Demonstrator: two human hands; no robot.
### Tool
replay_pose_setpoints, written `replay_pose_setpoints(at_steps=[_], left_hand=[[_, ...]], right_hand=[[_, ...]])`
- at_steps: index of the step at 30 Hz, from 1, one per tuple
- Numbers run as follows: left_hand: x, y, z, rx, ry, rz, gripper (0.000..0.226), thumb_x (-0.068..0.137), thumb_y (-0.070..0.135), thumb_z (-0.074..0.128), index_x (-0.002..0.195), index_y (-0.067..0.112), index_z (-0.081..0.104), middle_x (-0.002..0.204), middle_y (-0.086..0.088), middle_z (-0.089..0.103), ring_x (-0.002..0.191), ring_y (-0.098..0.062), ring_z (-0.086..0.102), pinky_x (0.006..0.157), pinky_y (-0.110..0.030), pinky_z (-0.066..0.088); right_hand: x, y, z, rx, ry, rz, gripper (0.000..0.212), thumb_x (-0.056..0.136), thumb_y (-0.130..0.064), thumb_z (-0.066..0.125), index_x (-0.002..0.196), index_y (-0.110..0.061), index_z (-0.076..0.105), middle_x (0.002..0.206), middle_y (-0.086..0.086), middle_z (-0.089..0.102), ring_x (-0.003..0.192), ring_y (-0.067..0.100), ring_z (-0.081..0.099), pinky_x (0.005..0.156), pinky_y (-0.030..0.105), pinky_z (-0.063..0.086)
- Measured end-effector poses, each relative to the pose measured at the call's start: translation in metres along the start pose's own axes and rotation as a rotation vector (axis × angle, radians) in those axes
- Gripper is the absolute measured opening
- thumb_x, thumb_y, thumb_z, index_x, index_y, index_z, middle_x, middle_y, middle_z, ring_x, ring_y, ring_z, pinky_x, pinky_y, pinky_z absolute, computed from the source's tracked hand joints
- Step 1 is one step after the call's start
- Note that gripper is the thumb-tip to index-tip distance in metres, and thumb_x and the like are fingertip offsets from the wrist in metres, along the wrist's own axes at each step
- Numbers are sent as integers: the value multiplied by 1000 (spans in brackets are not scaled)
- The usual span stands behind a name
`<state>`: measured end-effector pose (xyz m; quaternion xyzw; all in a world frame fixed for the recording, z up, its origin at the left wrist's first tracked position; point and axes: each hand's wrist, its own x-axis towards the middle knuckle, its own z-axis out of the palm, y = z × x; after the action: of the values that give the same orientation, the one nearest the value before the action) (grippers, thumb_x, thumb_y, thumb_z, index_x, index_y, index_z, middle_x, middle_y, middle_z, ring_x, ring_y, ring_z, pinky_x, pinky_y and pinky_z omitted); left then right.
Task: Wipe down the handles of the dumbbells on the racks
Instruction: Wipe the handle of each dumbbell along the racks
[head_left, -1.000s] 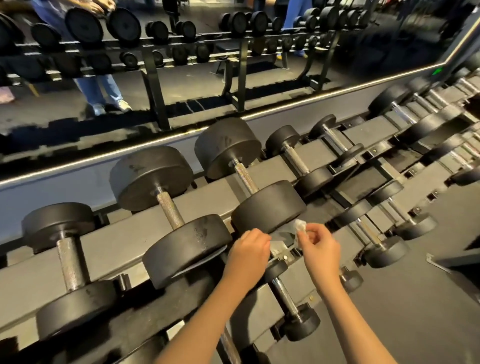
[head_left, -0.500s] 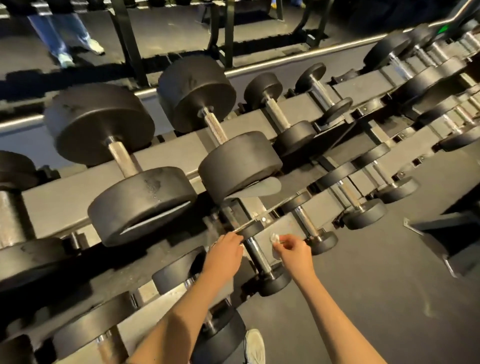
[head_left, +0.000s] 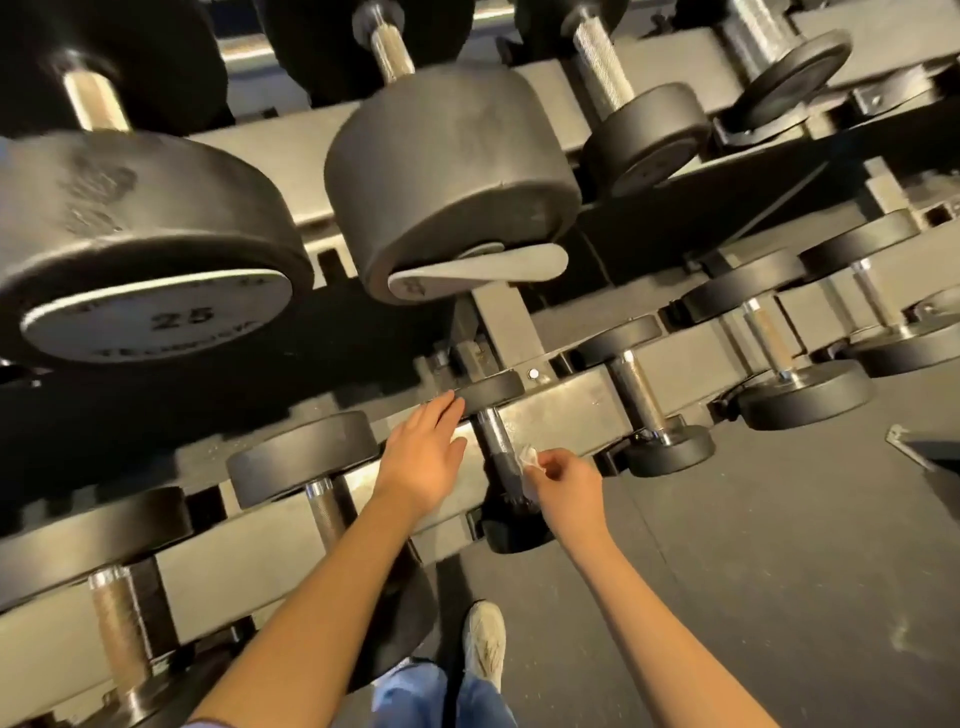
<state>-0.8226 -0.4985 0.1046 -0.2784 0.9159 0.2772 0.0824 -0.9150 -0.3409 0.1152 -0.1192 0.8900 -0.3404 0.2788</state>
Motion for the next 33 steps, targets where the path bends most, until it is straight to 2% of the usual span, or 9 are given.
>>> replay_pose_setpoints(at_steps=[3,8,11,16,19,23,30,33], left_hand=[[7,-9,15,26,-4,25,56,102,31,37,152,19,16,159,2,15,145,-16,15,119,-36,14],[2,-15,45,-98,128,56,58,97,18,51,149,12,27,157,-3,24,142,-21,27,117,-33,19],[5,-13,57,-129,201,46,57,94,12,54,147,9,33,155,-7,27,137,-27,35,114,-34,27],[7,-13,59,-95,216,38,56,97,15,50,148,13,30,158,-3,20,141,-23,28,112,-28,20],[7,-11,56,-109,189,4,56,100,19,44,151,17,22,160,2,11,144,-18,19,113,-25,18],[6,-7,54,-126,195,-21,56,100,21,42,152,19,20,160,4,9,144,-15,18,111,-23,21],[5,-6,57,-107,222,12,55,99,19,44,150,14,25,159,1,13,137,-15,32,94,-16,31],[4,-4,57,-113,227,12,54,99,19,44,150,14,25,159,2,14,136,-15,33,91,-15,31]], right_hand=[[15,13,13,-43,34,-23,10,90,-9,60,88,-2,66,78,7,62,64,8,49,54,5,36],[44,29,34,-110,46,-61,20,90,-14,60,107,-8,66,94,8,68,83,19,61,70,23,41],[57,31,47,-71,36,-70,26,89,-13,60,114,-7,65,99,7,68,87,18,61,73,23,41],[67,30,61,37,123,-68,25,92,-15,58,115,-12,66,92,-3,64,87,12,59,71,17,37],[75,22,64,136,144,-100,25,93,-15,58,116,-11,66,94,-6,62,85,5,54,72,10,37],[87,16,68,152,137,-127,24,92,-24,60,111,-12,70,97,-6,68,88,5,58,79,20,46],[72,37,48,0,21,-150,15,87,-28,68,91,-15,71,70,-5,60,64,11,55,60,27,47],[58,48,34,-223,-70,-109,7,84,-25,70,81,-20,65,67,-9,54,64,10,51,54,22,35]])
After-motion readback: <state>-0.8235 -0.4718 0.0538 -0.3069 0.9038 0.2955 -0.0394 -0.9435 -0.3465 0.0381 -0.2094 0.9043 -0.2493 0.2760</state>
